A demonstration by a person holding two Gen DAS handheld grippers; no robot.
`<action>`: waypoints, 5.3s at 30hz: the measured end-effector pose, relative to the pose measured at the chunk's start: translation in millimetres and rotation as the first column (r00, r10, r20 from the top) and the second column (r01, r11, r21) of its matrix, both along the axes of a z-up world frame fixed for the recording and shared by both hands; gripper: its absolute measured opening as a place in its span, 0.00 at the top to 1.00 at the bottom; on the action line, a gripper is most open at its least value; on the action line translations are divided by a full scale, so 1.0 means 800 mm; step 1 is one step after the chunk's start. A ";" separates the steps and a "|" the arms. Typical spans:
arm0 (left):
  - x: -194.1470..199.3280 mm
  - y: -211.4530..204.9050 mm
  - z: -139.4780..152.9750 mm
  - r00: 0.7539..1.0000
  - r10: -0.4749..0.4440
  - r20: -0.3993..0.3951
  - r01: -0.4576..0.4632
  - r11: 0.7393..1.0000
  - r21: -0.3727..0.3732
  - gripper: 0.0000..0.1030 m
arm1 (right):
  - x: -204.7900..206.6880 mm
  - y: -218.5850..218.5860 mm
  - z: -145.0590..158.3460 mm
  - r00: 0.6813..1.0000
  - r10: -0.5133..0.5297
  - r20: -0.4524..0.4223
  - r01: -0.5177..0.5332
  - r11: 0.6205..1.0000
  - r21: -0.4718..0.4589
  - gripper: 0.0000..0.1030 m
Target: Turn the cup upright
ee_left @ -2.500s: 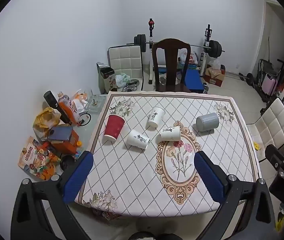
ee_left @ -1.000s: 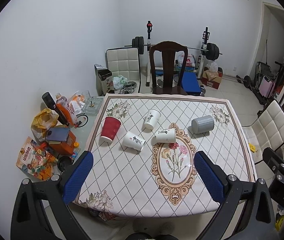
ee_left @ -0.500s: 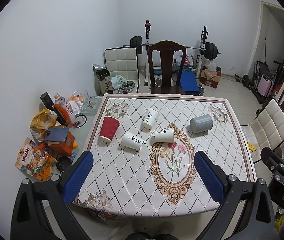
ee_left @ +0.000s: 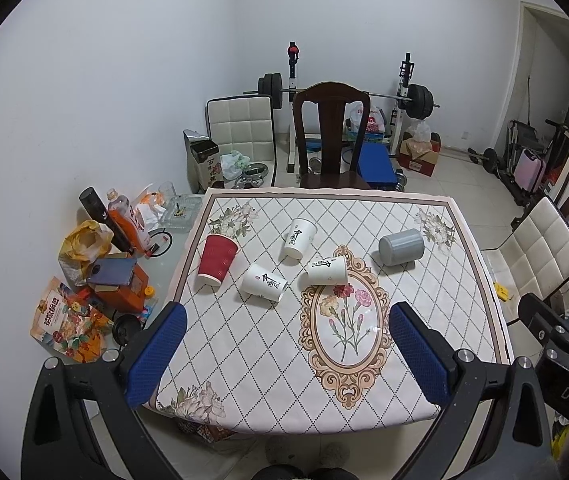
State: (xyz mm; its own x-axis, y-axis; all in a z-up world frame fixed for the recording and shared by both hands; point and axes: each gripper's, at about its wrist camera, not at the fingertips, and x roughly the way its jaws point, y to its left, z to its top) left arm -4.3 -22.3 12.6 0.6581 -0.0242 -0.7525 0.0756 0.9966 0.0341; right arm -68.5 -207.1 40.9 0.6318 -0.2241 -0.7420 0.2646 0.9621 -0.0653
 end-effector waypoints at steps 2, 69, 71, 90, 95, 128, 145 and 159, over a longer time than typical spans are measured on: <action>0.000 0.000 0.000 1.000 0.001 0.000 -0.001 1.000 0.001 0.00 | -0.001 0.000 0.001 1.000 0.001 -0.001 -0.001 1.000 -0.002 0.00; 0.369 -0.373 -0.354 0.713 -0.510 -0.482 0.692 0.623 0.365 0.00 | 0.307 -0.326 -0.480 0.727 -0.238 -0.644 0.362 0.930 0.064 0.00; 0.380 -0.385 -0.369 0.680 -0.520 -0.517 0.723 0.597 0.349 0.00 | 0.318 -0.336 -0.485 0.725 -0.237 -0.647 0.364 0.929 0.067 0.00; 0.397 -0.422 -0.461 0.537 -0.546 -0.643 0.840 0.411 0.354 0.18 | 0.319 -0.392 -0.518 0.696 -0.238 -0.678 0.400 0.912 0.091 0.00; 0.401 -0.413 -0.449 0.576 -0.534 -0.618 0.810 0.472 0.347 0.18 | 0.311 -0.393 -0.516 0.698 -0.238 -0.676 0.397 0.914 0.088 0.00; 0.201 -0.130 -0.392 0.658 -0.116 -0.744 0.045 0.992 -0.116 0.18 | 0.193 -0.214 -0.455 0.723 -0.152 -0.674 0.297 0.949 0.104 0.00; 0.158 -0.071 -0.461 0.670 -0.015 -0.743 -0.114 0.986 -0.123 0.18 | 0.174 -0.123 -0.472 0.702 -0.099 -0.705 0.195 0.979 0.056 0.00; 0.185 -0.116 -0.438 0.693 -0.038 -0.720 -0.061 0.992 -0.110 0.05 | 0.169 -0.141 -0.462 0.707 -0.103 -0.700 0.208 0.976 0.067 0.00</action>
State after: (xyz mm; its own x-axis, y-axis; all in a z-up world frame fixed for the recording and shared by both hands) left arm 143.4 -115.1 -337.6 -0.0834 -0.1393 -0.9867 0.0163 0.9899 -0.1411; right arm 66.4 -320.0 -328.8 -0.1013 -0.1407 -0.9849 0.3430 0.9243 -0.1673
